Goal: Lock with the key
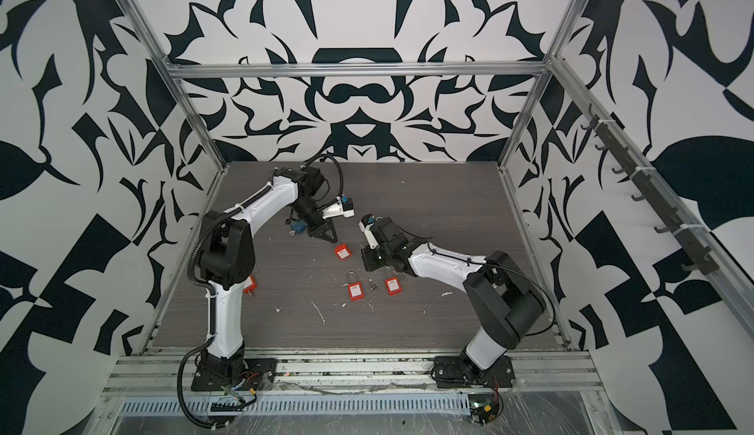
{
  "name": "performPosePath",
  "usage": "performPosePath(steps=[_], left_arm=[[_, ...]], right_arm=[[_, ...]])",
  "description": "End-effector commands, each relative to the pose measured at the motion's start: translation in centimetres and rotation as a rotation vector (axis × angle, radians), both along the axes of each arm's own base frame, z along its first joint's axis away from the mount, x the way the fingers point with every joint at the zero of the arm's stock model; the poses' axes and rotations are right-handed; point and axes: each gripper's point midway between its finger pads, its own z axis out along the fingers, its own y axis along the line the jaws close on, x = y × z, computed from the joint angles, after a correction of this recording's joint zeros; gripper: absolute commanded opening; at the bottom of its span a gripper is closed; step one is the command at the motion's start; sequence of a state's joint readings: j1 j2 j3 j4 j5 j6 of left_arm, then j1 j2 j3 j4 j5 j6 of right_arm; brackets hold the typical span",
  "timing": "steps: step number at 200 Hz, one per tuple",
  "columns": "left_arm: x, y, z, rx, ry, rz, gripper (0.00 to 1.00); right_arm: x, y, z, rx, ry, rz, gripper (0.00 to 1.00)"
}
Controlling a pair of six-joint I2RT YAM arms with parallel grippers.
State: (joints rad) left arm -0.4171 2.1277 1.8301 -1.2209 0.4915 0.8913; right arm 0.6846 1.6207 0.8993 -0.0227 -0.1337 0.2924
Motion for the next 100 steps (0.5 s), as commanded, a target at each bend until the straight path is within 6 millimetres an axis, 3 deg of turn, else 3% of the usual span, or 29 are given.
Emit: performPosePath(steps=[1, 100], left_arm=[[-1.7, 0.5, -0.2, 0.012, 0.091, -0.039, 0.00], [-2.9, -0.7, -1.8, 0.008, 0.176, -0.059, 0.00]], right_arm=[[0.9, 1.0, 0.9, 0.066, -0.022, -0.041, 0.00], [0.6, 1.0, -1.1, 0.077, 0.055, -0.088, 0.00]])
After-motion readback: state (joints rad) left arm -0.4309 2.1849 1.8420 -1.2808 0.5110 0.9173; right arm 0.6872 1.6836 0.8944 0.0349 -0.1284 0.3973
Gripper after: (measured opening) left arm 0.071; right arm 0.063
